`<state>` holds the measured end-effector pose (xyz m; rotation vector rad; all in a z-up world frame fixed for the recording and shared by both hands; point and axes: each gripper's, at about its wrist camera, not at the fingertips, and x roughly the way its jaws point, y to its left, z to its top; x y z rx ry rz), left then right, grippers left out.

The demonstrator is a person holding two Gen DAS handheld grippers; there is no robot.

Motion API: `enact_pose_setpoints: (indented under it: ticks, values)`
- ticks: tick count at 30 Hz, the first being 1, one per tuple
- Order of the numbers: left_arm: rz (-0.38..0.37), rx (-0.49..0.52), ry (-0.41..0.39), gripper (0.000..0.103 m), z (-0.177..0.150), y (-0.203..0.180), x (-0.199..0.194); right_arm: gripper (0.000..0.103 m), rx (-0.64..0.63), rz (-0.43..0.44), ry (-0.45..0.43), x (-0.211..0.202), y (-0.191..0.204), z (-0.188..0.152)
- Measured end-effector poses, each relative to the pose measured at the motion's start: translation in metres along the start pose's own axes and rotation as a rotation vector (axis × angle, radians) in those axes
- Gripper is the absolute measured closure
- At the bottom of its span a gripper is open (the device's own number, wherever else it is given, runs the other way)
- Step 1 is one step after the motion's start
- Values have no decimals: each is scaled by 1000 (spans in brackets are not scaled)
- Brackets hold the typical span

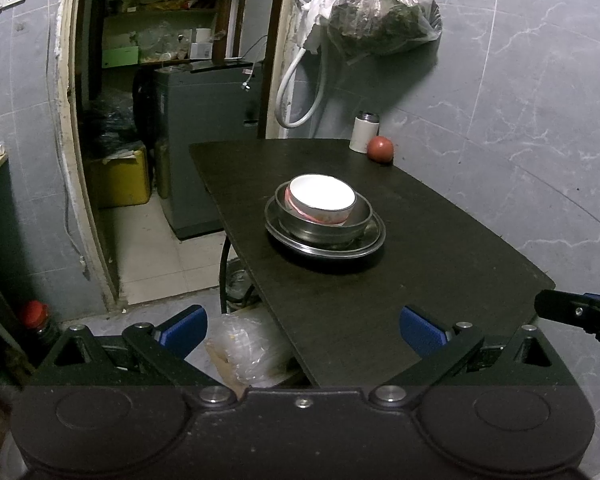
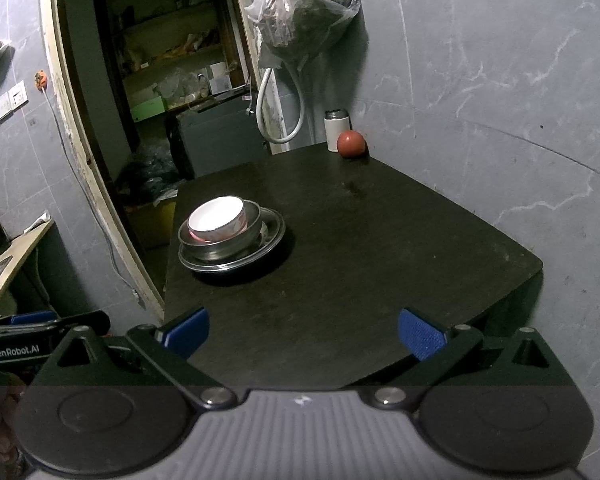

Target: Organize plates and bowls

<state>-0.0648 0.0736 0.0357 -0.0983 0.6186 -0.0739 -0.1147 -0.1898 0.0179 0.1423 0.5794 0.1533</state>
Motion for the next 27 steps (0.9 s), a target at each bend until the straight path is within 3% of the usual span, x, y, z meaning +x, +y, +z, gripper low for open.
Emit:
enact_pose_setpoints:
  ticks: [9,27]
  values:
    - [-39,-8,8,1,3,2,3,0,-7,-2,-5,1,3,1]
    - [0,17,7,1,11,-2,11,0,-11,14,7,10,-1,8]
